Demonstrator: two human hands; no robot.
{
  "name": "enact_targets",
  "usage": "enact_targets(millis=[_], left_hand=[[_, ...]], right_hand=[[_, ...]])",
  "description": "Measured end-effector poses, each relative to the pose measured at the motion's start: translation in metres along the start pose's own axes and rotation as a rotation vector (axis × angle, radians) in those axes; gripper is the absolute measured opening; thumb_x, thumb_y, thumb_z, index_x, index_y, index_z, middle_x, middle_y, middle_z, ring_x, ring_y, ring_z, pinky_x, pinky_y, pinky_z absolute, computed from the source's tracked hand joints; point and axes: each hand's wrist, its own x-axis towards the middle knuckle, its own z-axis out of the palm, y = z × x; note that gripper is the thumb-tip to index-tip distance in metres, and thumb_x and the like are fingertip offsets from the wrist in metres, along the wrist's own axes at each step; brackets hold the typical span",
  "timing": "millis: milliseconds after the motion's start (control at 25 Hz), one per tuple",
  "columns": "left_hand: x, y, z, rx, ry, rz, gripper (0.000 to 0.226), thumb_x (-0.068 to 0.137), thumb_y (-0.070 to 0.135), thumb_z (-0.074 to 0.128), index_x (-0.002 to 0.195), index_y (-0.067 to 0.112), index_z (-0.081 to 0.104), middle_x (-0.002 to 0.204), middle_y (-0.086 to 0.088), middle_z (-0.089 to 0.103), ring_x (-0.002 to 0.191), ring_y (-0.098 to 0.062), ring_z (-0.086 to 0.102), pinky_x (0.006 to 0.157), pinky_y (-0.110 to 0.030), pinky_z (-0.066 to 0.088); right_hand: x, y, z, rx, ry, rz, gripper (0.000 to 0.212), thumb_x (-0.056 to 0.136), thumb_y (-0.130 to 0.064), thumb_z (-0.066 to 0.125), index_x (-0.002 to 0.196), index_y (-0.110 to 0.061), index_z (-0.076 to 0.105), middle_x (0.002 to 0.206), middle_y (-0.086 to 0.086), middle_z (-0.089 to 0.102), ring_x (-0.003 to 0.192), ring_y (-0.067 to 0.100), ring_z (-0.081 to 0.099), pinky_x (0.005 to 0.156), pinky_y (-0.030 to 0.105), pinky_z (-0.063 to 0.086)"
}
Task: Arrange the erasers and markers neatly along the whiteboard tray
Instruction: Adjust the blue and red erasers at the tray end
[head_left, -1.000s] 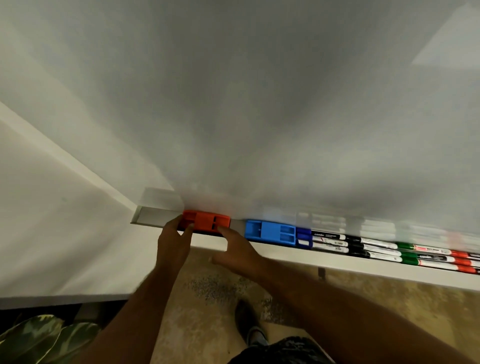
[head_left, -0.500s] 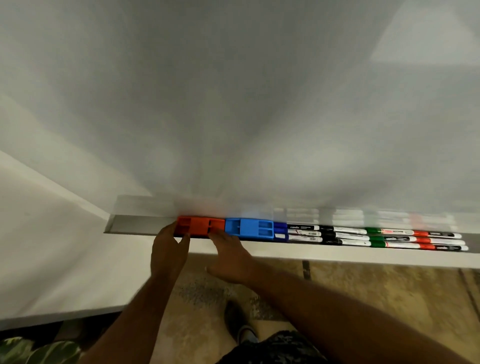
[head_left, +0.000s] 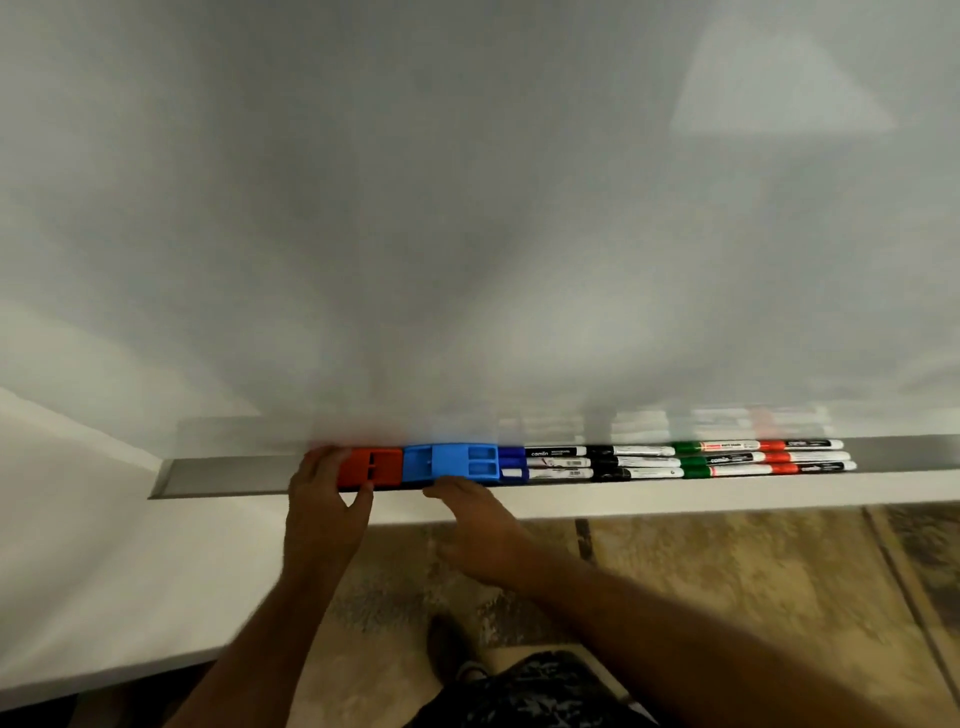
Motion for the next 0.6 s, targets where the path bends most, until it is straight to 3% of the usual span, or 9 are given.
enact_targets(millis=[120, 240, 360, 480, 600], left_hand=[[-0.010, 0.028, 0.020, 0.000, -0.114, 0.073, 0.050, 0.086, 0.022, 0.079, 0.132, 0.024, 0.059, 0.135, -0.002, 0.057, 0.124, -0.023, 0.055, 0.103, -0.037, 0.047], [-0.018, 0.052, 0.043, 0.128, -0.260, 0.223, 0.061, 0.087, 0.026, 0.078, 0.143, 0.029, 0.053, 0.149, 0.004, 0.052, 0.137, -0.020, 0.049, 0.110, -0.034, 0.040], [-0.025, 0.068, 0.064, 0.375, -0.406, 0.367, 0.080, 0.090, 0.040, 0.073, 0.159, 0.031, 0.033, 0.170, 0.006, 0.025, 0.154, -0.021, 0.029, 0.119, -0.039, 0.036], [-0.035, 0.073, 0.075, 0.478, -0.432, 0.351, 0.087, 0.092, 0.046, 0.069, 0.163, 0.032, 0.021, 0.174, 0.006, 0.004, 0.160, -0.023, 0.011, 0.119, -0.043, 0.040], [-0.043, 0.078, 0.074, 0.525, -0.423, 0.311, 0.088, 0.092, 0.045, 0.069, 0.163, 0.032, 0.020, 0.174, 0.007, -0.001, 0.160, -0.022, 0.004, 0.116, -0.042, 0.043]], right_hand=[[-0.032, 0.037, -0.017, 0.038, 0.060, 0.053, 0.065, 0.088, -0.029, 0.075, 0.145, -0.039, 0.047, 0.156, -0.010, 0.044, 0.144, 0.012, 0.038, 0.118, 0.035, 0.033], [-0.064, 0.073, -0.033, 0.078, 0.097, 0.115, 0.059, 0.087, -0.026, 0.075, 0.140, -0.039, 0.052, 0.151, -0.011, 0.048, 0.139, 0.010, 0.043, 0.117, 0.036, 0.039], [-0.090, 0.103, -0.044, 0.081, 0.120, 0.145, 0.058, 0.086, -0.026, 0.074, 0.139, -0.036, 0.054, 0.149, -0.010, 0.049, 0.134, 0.009, 0.047, 0.113, 0.034, 0.044], [-0.109, 0.125, -0.051, 0.084, 0.142, 0.148, 0.057, 0.085, -0.023, 0.074, 0.138, -0.034, 0.056, 0.146, -0.010, 0.051, 0.127, 0.008, 0.051, 0.108, 0.029, 0.048], [-0.120, 0.142, -0.057, 0.079, 0.142, 0.135, 0.059, 0.085, -0.023, 0.075, 0.139, -0.034, 0.055, 0.146, -0.011, 0.049, 0.127, 0.008, 0.051, 0.107, 0.030, 0.049]])
